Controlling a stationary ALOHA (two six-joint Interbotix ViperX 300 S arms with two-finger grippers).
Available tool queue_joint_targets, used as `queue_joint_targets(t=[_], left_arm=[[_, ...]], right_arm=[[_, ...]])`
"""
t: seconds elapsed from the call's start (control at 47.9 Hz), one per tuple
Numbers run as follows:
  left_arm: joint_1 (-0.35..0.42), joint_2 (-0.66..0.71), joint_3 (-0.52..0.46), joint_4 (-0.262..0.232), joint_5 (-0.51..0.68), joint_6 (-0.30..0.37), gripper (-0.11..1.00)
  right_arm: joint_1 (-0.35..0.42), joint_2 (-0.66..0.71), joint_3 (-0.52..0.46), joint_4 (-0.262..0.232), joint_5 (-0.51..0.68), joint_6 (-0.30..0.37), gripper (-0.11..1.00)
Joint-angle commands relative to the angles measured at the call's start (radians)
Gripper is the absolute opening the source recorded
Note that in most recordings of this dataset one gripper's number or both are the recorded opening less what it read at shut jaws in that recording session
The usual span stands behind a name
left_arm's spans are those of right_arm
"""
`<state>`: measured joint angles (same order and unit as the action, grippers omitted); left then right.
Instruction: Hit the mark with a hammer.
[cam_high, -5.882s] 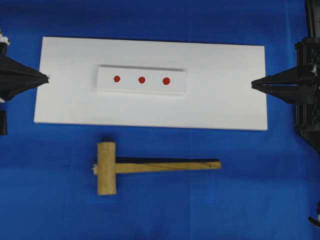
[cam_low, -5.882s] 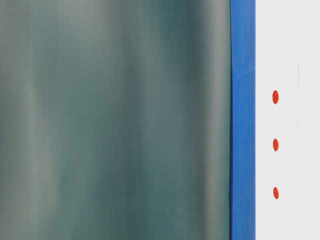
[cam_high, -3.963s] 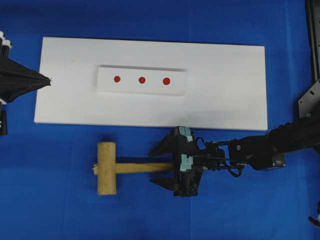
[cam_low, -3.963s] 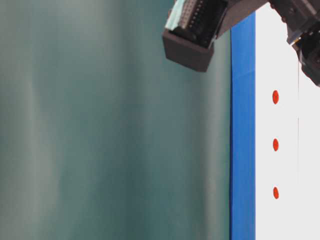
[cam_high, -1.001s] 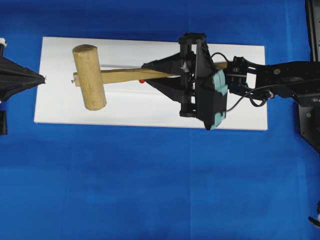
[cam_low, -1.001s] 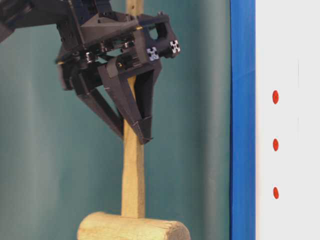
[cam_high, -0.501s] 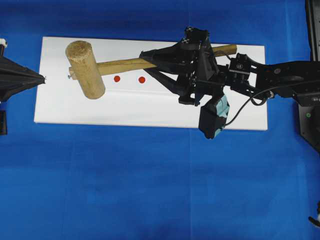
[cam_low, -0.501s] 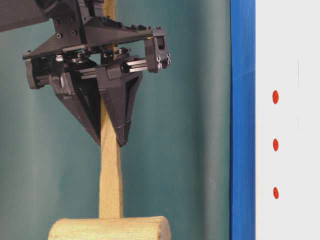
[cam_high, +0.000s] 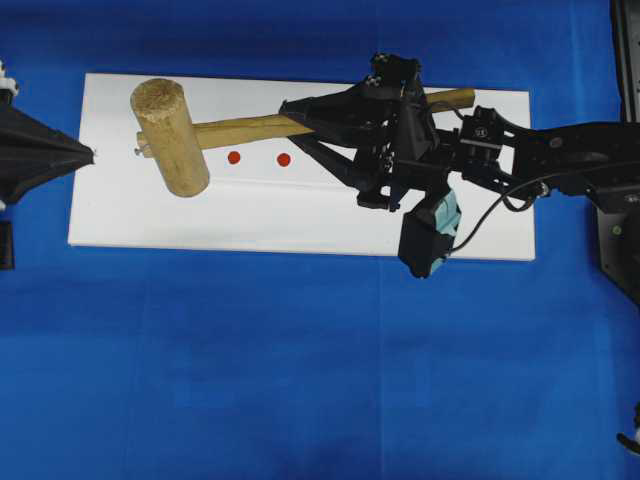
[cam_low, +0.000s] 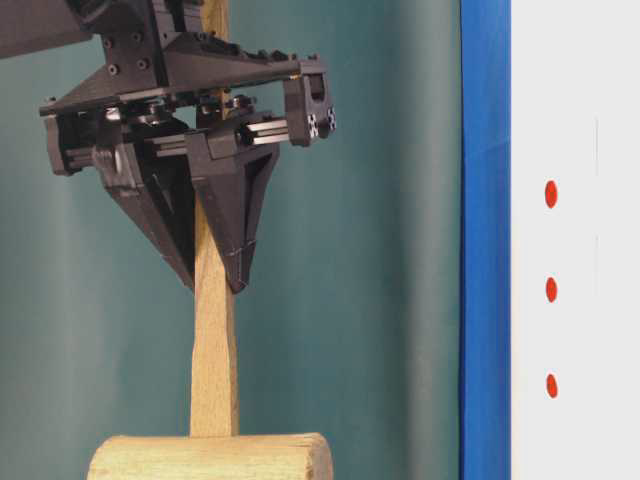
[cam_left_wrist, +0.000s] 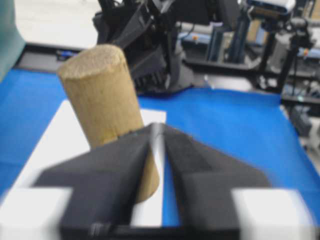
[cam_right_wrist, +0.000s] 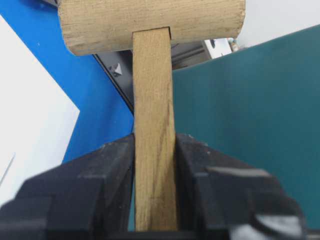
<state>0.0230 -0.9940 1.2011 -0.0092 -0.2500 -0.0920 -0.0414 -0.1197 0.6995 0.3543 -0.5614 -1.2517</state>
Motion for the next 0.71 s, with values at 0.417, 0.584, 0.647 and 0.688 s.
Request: queue_joint_targets(t=[0.417,0.584,0.647,0.688], left_arm=[[0.026,0.025,-0.009,-0.005,-0.008,-0.003,0.93],[0.066,0.11,-0.026,-0.006,-0.064,-0.015,0.93],[0.078,0.164,-0.043,-0.008,-0.104,-0.021,0.93],[0.081,0.195,-0.054,-0.006,-0.124,-0.025,0.93]], right_arm=[[0.003,-0.051,-0.014,-0.002,-0.015,0.003,0.09],[0.003,-0.052,-0.014,-0.002,-0.009,0.002,0.09],[0.003,-0.052,-0.014,-0.002,-0.006,0.002,0.09],[0.002,-0.052,-0.014,-0.002,-0.005,0.002,0.09]])
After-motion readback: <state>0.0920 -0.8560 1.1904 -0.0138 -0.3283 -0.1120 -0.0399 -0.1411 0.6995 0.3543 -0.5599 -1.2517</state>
